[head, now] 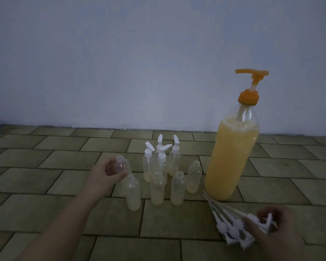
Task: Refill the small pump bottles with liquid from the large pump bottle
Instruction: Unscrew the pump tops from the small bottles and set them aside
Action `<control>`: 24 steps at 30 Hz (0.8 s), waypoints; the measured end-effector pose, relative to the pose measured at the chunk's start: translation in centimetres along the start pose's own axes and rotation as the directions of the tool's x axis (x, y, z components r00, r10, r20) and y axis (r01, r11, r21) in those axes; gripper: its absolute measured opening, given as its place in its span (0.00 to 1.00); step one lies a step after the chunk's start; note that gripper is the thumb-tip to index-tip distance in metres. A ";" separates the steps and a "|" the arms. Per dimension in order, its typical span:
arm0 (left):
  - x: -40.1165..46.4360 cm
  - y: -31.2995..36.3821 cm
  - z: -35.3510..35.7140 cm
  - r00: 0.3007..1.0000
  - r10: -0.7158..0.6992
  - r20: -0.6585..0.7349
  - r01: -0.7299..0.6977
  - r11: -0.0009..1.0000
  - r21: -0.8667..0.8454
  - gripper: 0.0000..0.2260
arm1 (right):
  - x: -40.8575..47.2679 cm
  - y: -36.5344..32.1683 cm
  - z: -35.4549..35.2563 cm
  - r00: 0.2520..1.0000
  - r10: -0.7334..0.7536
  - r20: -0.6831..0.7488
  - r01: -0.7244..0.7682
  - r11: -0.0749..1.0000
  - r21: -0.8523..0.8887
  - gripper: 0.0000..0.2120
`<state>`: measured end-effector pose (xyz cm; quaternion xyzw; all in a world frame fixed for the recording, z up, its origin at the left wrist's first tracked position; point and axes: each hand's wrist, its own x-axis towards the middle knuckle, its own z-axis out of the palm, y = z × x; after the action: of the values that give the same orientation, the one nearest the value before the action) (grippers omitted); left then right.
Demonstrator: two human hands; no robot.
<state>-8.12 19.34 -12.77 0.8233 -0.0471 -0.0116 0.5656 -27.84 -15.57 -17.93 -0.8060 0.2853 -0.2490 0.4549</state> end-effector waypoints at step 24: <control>6.6 8.0 3.3 0.891 -0.110 0.441 -0.249 0.693 0.677 0.27 | -1.0 -0.2 2.0 0.810 -0.582 -0.072 0.563 0.807 -0.178 0.20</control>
<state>-2.34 12.84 -6.31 0.9493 -0.2090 -0.1594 0.1723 -27.20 -13.62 -18.83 -0.8691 0.0739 -0.4019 0.2788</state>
